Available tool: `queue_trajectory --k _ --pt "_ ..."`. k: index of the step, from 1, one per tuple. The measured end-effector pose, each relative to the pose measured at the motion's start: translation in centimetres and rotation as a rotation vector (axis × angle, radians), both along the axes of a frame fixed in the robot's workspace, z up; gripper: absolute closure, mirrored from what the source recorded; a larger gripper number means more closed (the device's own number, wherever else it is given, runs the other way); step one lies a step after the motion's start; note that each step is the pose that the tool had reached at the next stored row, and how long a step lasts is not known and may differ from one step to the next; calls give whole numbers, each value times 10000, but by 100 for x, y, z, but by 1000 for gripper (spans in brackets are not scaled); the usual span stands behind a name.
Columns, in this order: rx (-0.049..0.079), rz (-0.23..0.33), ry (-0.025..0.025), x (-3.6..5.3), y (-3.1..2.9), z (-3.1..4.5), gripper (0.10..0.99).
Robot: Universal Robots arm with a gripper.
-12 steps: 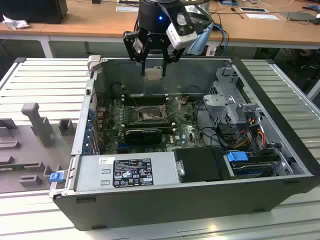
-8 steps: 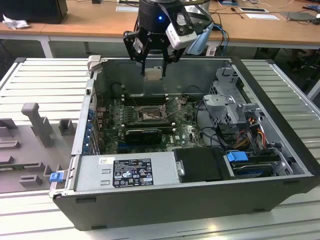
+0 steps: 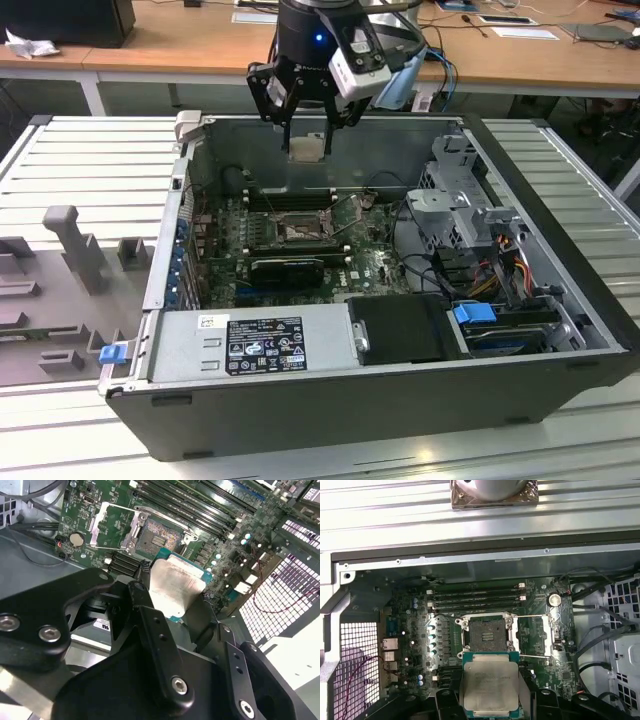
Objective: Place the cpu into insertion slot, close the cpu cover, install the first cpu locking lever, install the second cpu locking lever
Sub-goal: 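Place the cpu into insertion slot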
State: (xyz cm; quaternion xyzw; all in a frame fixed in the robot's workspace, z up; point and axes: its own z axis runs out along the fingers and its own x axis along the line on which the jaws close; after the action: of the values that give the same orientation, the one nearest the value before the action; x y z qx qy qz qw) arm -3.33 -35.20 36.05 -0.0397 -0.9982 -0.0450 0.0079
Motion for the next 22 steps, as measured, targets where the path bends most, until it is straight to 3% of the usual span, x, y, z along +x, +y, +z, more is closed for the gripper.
queue_trajectory --k 22 --pt "1 -972 0 0 0 -1 561"
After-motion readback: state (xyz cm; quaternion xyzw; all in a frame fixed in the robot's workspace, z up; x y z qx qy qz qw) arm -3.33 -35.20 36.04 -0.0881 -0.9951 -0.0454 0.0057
